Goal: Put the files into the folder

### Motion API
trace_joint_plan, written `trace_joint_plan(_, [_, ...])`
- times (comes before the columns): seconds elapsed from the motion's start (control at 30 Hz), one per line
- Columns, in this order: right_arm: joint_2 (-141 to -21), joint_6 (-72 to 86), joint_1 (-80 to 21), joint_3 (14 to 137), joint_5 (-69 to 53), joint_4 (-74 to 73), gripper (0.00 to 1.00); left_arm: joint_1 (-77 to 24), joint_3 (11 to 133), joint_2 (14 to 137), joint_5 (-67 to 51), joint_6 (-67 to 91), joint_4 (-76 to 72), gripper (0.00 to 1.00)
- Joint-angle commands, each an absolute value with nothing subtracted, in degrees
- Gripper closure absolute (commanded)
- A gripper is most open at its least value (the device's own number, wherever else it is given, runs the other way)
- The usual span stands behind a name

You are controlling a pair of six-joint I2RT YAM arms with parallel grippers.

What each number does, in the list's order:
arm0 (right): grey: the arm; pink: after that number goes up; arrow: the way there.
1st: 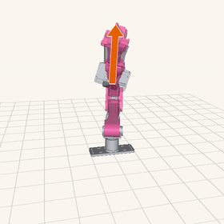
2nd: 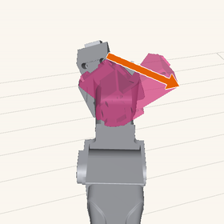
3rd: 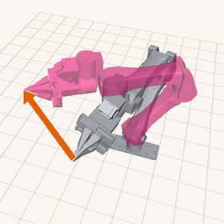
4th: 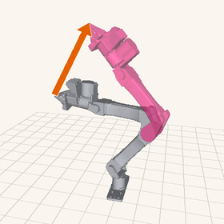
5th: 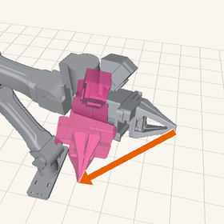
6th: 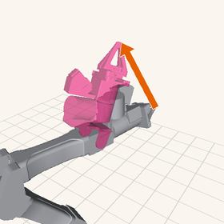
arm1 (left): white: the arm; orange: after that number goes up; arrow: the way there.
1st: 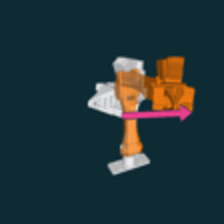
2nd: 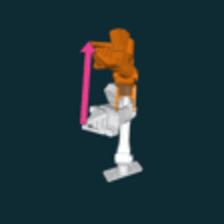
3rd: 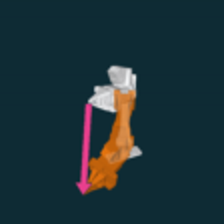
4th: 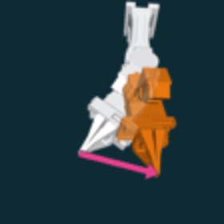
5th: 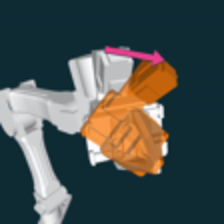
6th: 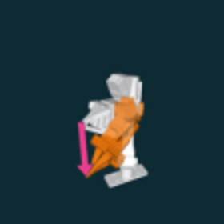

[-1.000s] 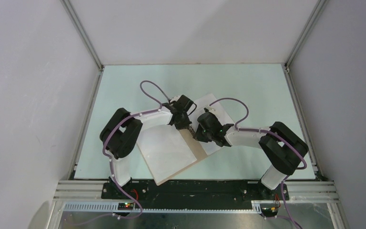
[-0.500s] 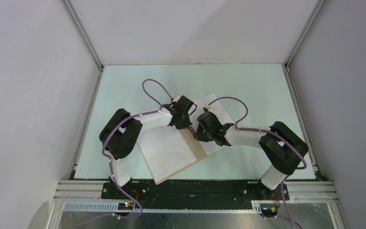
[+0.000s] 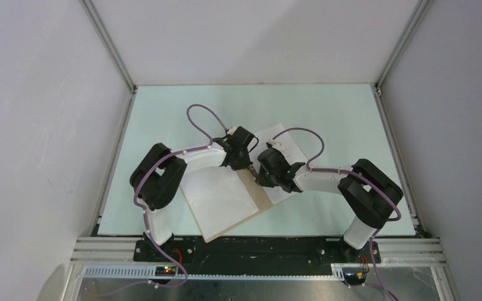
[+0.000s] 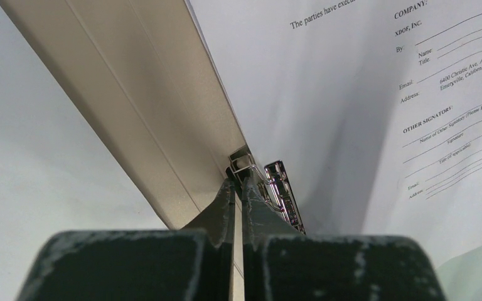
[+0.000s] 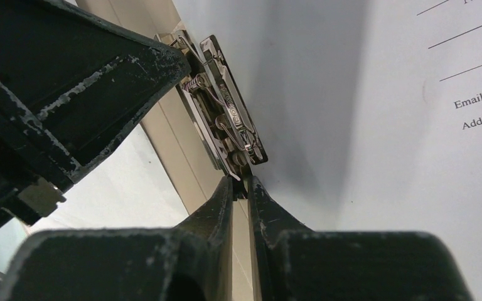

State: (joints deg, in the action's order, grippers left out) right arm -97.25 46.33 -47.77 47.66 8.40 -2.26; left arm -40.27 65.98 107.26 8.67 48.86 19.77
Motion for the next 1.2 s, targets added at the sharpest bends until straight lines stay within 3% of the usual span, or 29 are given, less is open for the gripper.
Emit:
trace_joint_plan(0.0, [-103.79, 42.81, -49.11, 43.27, 15.31, -16.54, 0.97, -40.18, 61.91, 109.97, 8.95, 47.00, 30.96, 1.00])
trace_joint_plan(0.43, [-99.67, 37.10, -52.01, 43.30, 1.87, -6.03, 0.95, -40.77, 60.56, 107.43, 7.80, 58.93, 29.47, 1.00])
trace_joint_plan(1.17, [-95.59, 36.84, -51.05, 46.12, -1.13, -7.80, 0.85, -40.88, 61.65, 105.76, 8.17, 59.20, 29.27, 1.00])
